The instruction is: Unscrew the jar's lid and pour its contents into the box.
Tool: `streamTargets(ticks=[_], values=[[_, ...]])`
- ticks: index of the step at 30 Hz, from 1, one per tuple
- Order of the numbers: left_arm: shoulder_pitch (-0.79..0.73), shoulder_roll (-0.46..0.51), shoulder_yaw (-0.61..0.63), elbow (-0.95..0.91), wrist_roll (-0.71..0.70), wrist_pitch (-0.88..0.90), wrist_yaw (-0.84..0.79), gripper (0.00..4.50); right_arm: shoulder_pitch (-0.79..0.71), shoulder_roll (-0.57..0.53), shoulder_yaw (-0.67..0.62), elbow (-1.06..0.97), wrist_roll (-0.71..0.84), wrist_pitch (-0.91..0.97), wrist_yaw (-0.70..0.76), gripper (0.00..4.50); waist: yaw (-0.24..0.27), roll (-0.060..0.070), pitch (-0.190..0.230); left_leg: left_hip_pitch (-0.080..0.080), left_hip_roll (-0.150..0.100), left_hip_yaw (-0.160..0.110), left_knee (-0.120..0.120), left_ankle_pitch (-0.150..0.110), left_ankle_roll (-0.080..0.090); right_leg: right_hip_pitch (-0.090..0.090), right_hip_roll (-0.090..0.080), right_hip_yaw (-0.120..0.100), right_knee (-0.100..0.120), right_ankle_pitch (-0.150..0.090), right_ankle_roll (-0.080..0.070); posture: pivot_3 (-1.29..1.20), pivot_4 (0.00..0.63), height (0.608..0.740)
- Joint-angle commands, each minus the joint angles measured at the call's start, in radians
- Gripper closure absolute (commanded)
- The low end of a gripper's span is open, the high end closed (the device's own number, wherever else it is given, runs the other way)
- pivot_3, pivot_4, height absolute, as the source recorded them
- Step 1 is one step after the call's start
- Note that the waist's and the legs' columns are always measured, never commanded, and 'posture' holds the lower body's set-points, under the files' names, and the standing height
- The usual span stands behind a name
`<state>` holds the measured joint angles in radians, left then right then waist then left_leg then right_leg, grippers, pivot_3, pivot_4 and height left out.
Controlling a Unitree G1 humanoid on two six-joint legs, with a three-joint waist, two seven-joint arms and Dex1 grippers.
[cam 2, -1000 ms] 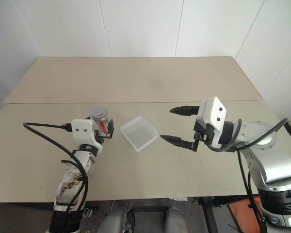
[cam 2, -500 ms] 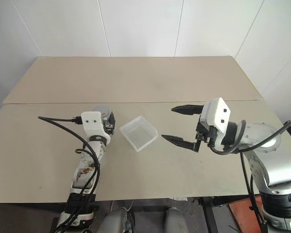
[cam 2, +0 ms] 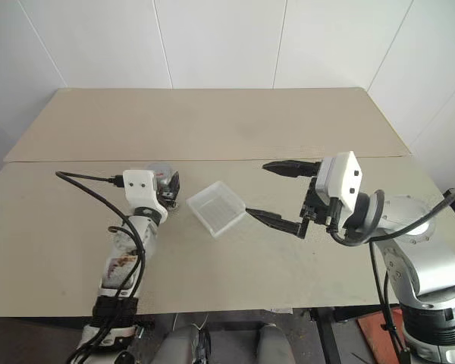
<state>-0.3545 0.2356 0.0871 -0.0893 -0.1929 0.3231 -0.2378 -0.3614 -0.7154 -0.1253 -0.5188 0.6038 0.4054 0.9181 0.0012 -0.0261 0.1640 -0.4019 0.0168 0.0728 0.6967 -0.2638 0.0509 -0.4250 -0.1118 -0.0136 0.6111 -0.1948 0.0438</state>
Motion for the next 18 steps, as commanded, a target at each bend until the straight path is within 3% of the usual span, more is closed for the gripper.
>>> streamTargets(ticks=[1, 5, 9, 12, 18], values=[[-0.063, 0.177, 0.103, -0.054, -0.213, 0.098, -0.293, 1.88, -0.064, 0.006, 0.023, -0.02, 0.02, 0.051, -0.042, 0.0, -0.005, 0.0, 0.0, 0.0, 0.0, 0.0, 0.0, 0.0, 0.0, 0.0, 0.0, 0.0, 0.0, 0.0, 0.0, 0.0, 0.15, 0.74], [-0.146, 0.389, 0.128, 0.051, -0.369, 0.143, -0.662, 1.88, -0.172, 0.046, 0.1, 0.019, 0.014, 0.112, -0.077, 0.0, -0.009, 0.0, 0.0, 0.001, 0.0, 0.0, -0.001, 0.001, -0.001, 0.0, 0.0, -0.001, 0.0, 0.0, 0.0, 0.0, 0.15, 0.74], [-0.244, 0.486, 0.084, 0.164, -0.441, 0.157, -0.961, 1.88, -0.291, 0.113, 0.154, 0.065, 0.037, 0.185, -0.11, 0.0, -0.004, 0.0, 0.0, -0.001, -0.001, 0.0, 0.0, 0.001, -0.001, 0.0, 0.0, -0.002, -0.001, 0.0, 0.0, 0.0, 0.15, 0.74], [-0.334, 0.489, 0.008, 0.256, -0.426, 0.116, -1.151, 1.88, -0.4, 0.194, 0.2, 0.106, 0.042, 0.258, -0.157, 0.0, -0.003, 0.0, 0.0, -0.002, -0.001, 0.0, -0.001, 0.001, -0.001, -0.001, 0.0, -0.002, 0.0, 0.0, 0.0, 0.0, 0.15, 0.74], [-0.465, 0.364, -0.095, 0.403, -0.343, -0.023, -1.262, 1.88, -0.525, 0.315, 0.252, 0.148, 0.042, 0.374, -0.241, 0.0, 0.0, 0.001, 0.0, -0.005, -0.001, 0.003, 0.0, 0.001, -0.001, -0.001, 0.001, -0.005, 0.001, 0.0, 0.0, 0.0, 0.15, 0.74]])
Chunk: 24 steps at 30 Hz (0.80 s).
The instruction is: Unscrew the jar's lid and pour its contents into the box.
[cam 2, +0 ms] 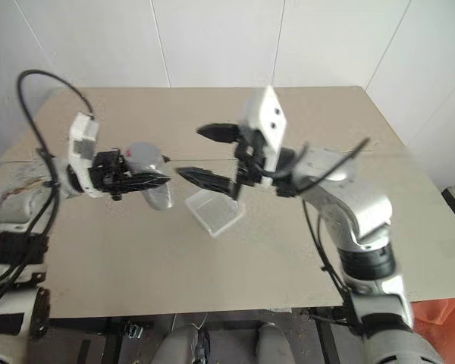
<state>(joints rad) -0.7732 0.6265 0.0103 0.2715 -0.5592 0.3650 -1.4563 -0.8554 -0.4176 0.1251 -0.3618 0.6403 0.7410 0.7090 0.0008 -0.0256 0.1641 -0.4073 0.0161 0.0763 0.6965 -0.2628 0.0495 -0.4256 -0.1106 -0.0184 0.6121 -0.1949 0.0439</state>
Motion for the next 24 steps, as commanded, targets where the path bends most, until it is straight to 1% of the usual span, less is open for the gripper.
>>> streamTargets(ticks=[1, 4, 7, 10, 15, 24], values=[[-0.062, -0.043, -0.026, 0.059, 0.031, -0.078, -0.051, 1.88, -0.042, 0.029, 0.01, -0.006, 0.002, 0.051, -0.043, 0.0, -0.001, 0.0, 0.0, -0.001, 0.0, 0.0, 0.0, 0.0, 0.0, 0.0, 0.0, 0.0, -0.001, 0.0, 0.0, 0.0, 0.15, 0.74], [-0.097, -0.081, -0.037, 0.104, 0.059, -0.127, -0.063, 1.88, -0.064, 0.05, 0.041, 0.006, -0.03, 0.088, -0.083, 0.0, -0.005, 0.0, 0.0, -0.004, 0.0, 0.001, 0.0, 0.0, 0.0, -0.004, 0.0, 0.0, -0.001, 0.0, 0.0, 0.0, 0.15, 0.74], [-0.116, -0.097, -0.04, 0.13, 0.083, -0.16, -0.064, 1.88, -0.069, 0.058, 0.067, 0.019, -0.07, 0.102, -0.11, 0.0, -0.009, 0.0, 0.0, -0.008, 0.0, 0.0, 0.001, 0.001, -0.001, -0.008, 0.0, 0.001, 0.001, 0.0, 0.0, 0.0, 0.15, 0.74], [-0.118, -0.101, -0.045, 0.134, 0.102, -0.186, -0.069, 1.88, -0.07, 0.061, 0.078, 0.023, -0.096, 0.106, -0.121, 0.0, -0.014, 0.0, 0.0, -0.008, 0.0, -0.001, 0.001, 0.001, 0.0, -0.008, 0.0, 0.001, 0.001, 0.0, 0.0, 0.0, 0.15, 0.74], [-0.114, -0.098, -0.036, 0.115, 0.096, -0.179, -0.072, 1.88, -0.072, 0.072, 0.075, 0.038, -0.12, 0.105, -0.132, 0.0, -0.014, 0.0, 0.0, -0.008, 0.0, -0.004, 0.001, 0.0, 0.0, -0.009, 0.0, 0.002, 0.002, 0.0, 0.0, 0.0, 0.15, 0.74], [-0.105, -0.091, -0.036, 0.092, 0.101, -0.177, -0.069, 1.88, -0.069, 0.07, 0.074, 0.052, -0.135, 0.094, -0.1, 0.0, -0.014, 0.0, 0.0, -0.008, 0.0, -0.004, 0.001, 0.0, 0.0, -0.01, 0.0, 0.002, 0.002, 0.0, 0.0, 0.0, 0.15, 0.74]])
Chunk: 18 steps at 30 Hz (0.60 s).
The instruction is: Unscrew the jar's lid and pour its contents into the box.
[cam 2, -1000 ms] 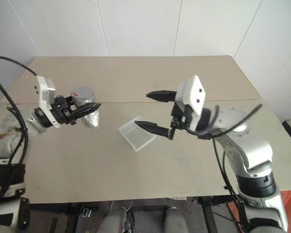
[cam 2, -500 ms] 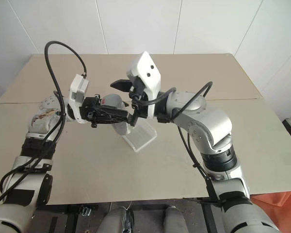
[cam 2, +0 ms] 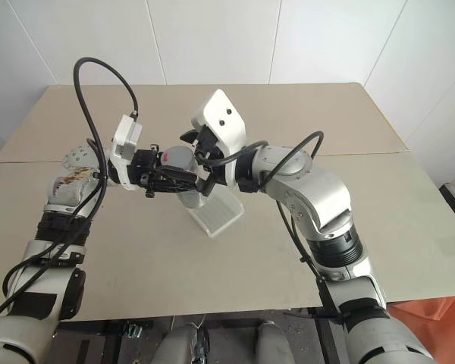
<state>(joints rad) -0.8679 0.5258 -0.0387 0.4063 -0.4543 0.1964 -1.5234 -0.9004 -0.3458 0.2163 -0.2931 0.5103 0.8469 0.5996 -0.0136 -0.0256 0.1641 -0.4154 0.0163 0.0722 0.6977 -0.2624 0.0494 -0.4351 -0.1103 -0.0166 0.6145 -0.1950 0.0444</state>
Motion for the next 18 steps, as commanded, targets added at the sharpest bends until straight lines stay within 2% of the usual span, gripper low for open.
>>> streamTargets(ticks=[1, 4, 8, 18], values=[[-0.009, 0.012, 0.013, -0.044, -0.003, -0.006, -0.002, 1.88, -0.023, -0.001, -0.018, -0.014, -0.006, -0.012, 0.012, 0.0, 0.0, 0.0, 0.0, 0.0, 0.0, 0.0, 0.0, 0.0, 0.0, 0.0, 0.0, 0.0, 0.0, 0.0, 0.0, 0.0, 0.15, 0.74], [-0.003, 0.016, 0.015, -0.055, -0.004, 0.002, 0.004, 1.88, -0.021, 0.0, -0.022, -0.014, -0.008, -0.012, 0.016, 0.0, 0.0, 0.0, 0.0, 0.0, 0.0, 0.0, 0.0, 0.0, 0.0, 0.0, 0.0, 0.0, 0.0, 0.0, 0.0, 0.0, 0.15, 0.74], [0.0, 0.018, 0.017, -0.058, -0.007, 0.009, 0.005, 2.46, -0.02, 0.002, -0.032, -0.013, -0.002, -0.013, 0.025, 0.0, 0.0, 0.0, 0.0, 0.0, 0.0, 0.0, 0.0, 0.0, 0.0, 0.0, 0.0, 0.0, 0.0, 0.0, 0.0, 0.0, 0.15, 0.74], [0.0, 0.02, 0.015, -0.072, -0.007, 0.011, 0.011, 2.46, -0.025, 0.015, -0.048, -0.001, 0.001, -0.013, 0.036, 0.0, 0.0, 0.0, 0.0, 0.0, 0.0, 0.0, 0.0, 0.0, 0.0, 0.0, 0.0, 0.0, 0.0, 0.0, 0.0, 0.0, 0.15, 0.74]])
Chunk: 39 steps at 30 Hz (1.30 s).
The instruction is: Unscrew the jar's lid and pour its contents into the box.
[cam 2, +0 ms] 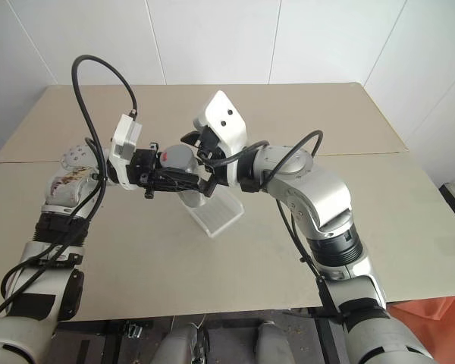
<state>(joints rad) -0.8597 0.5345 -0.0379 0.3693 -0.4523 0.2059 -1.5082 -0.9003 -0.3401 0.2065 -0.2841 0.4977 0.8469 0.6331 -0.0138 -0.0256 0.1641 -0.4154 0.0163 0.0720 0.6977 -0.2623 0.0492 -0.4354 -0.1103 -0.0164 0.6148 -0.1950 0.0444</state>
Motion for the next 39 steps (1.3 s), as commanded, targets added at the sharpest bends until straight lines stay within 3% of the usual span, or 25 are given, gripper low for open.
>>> streamTargets(ticks=[1, 8, 11, 14, 16, 20, 24, 26, 31, 36, 39], values=[[-0.009, 0.012, 0.014, -0.035, -0.009, 0.002, -0.006, 2.46, -0.027, 0.012, -0.041, -0.006, 0.015, -0.012, 0.003, 0.0, 0.0, 0.0, 0.0, 0.0, 0.0, 0.0, 0.0, 0.0, 0.0, 0.0, 0.0, 0.0, 0.0, 0.0, 0.0, 0.0, 0.15, 0.74], [-0.003, 0.018, 0.011, -0.041, -0.01, 0.002, -0.017, 2.46, -0.031, 0.024, -0.051, 0.008, 0.029, -0.008, 0.018, 0.0, 0.0, 0.0, 0.0, 0.0, 0.0, 0.0, 0.0, 0.0, 0.0, 0.0, 0.0, 0.0, 0.0, 0.0, 0.0, 0.0, 0.15, 0.74], [-0.003, 0.021, 0.011, -0.044, -0.01, 0.002, -0.02, 2.46, -0.029, 0.019, -0.048, 0.013, 0.033, -0.011, 0.032, 0.62, 0.0, 0.0, 0.0, 0.0, 0.0, 0.0, 0.0, 0.0, 0.0, 0.0, 0.0, 0.0, 0.0, 0.0, 0.0, 0.0, 0.15, 0.74], [0.001, 0.031, 0.009, -0.055, -0.01, 0.005, -0.029, 2.46, -0.029, 0.012, -0.045, 0.023, 0.034, -0.027, 0.055, 1.59, 0.0, 0.0, 0.0, 0.0, 0.0, 0.0, 0.0, 0.0, 0.0, 0.0, 0.0, 0.0, 0.0, 0.0, 0.0, 0.0, 0.15, 0.74], [0.005, 0.038, 0.008, -0.062, -0.012, 0.007, -0.04, 2.46, -0.031, 0.0, -0.044, 0.035, 0.037, -0.05, 0.095, 1.73, 0.0, 0.0, 0.0, 0.0, 0.0, 0.0, 0.0, 0.0, 0.0, 0.0, 0.0, 0.0, 0.0, 0.0, 0.0, 0.0, 0.15, 0.74], [0.009, 0.056, 0.012, -0.072, -0.033, 0.015, -0.088, 2.46, -0.048, -0.047, -0.049, 0.132, 0.064, -0.17, 0.325, 1.73, 0.001, 0.0, 0.0, 0.0, 0.0, 0.0, 0.0, 0.0, 0.0, 0.0, 0.0, 0.0, 0.0, 0.0, 0.0, 0.0, 0.15, 0.74], [0.01, 0.101, -0.029, -0.104, -0.098, 0.02, -0.106, 2.46, -0.111, -0.099, -0.028, 0.352, 0.11, -0.417, 0.869, 1.73, 0.001, 0.0, 0.0, 0.0, 0.0, 0.0, 0.001, 0.0, 0.0, 0.001, 0.0, 0.0, -0.001, 0.0, 0.0, 0.0, 0.15, 0.74], [0.011, 0.113, -0.048, -0.126, -0.129, 0.027, -0.106, 2.46, -0.188, -0.084, 0.013, 0.481, 0.103, -0.479, 0.963, 1.73, -0.004, 0.0, 0.0, 0.0, 0.0, 0.0, 0.002, 0.0, 0.001, 0.0, 0.0, 0.001, 0.0, 0.0, 0.0, 0.0, 0.15, 0.74], [0.016, 0.114, -0.045, -0.144, -0.141, 0.029, -0.106, 2.46, -0.265, -0.041, 0.069, 0.651, 0.07, -0.603, 0.981, 1.73, -0.016, 0.0, 0.0, 0.001, 0.001, 0.0, 0.0, 0.001, -0.001, -0.002, 0.002, 0.002, 0.002, 0.0, 0.0, 0.0, 0.15, 0.74], [0.042, 0.12, -0.024, -0.149, -0.12, 0.041, -0.086, 2.46, -0.213, -0.044, -0.004, 0.628, 0.027, -0.593, 0.874, 0.15, -0.009, 0.0, 0.0, 0.0, 0.001, 0.0, 0.001, 0.001, -0.002, -0.002, 0.002, 0.002, 0.002, 0.0, 0.0, 0.0, 0.15, 0.74], [0.057, 0.119, -0.004, -0.148, -0.115, 0.065, -0.048, 2.46, -0.132, -0.078, -0.071, 0.505, 0.035, -0.553, 0.762, 0.02, 0.005, 0.0, 0.0, 0.0, 0.001, 0.0, 0.001, 0.001, -0.002, -0.002, 0.001, 0.001, 0.002, 0.0, 0.0, 0.0, 0.15, 0.74]])
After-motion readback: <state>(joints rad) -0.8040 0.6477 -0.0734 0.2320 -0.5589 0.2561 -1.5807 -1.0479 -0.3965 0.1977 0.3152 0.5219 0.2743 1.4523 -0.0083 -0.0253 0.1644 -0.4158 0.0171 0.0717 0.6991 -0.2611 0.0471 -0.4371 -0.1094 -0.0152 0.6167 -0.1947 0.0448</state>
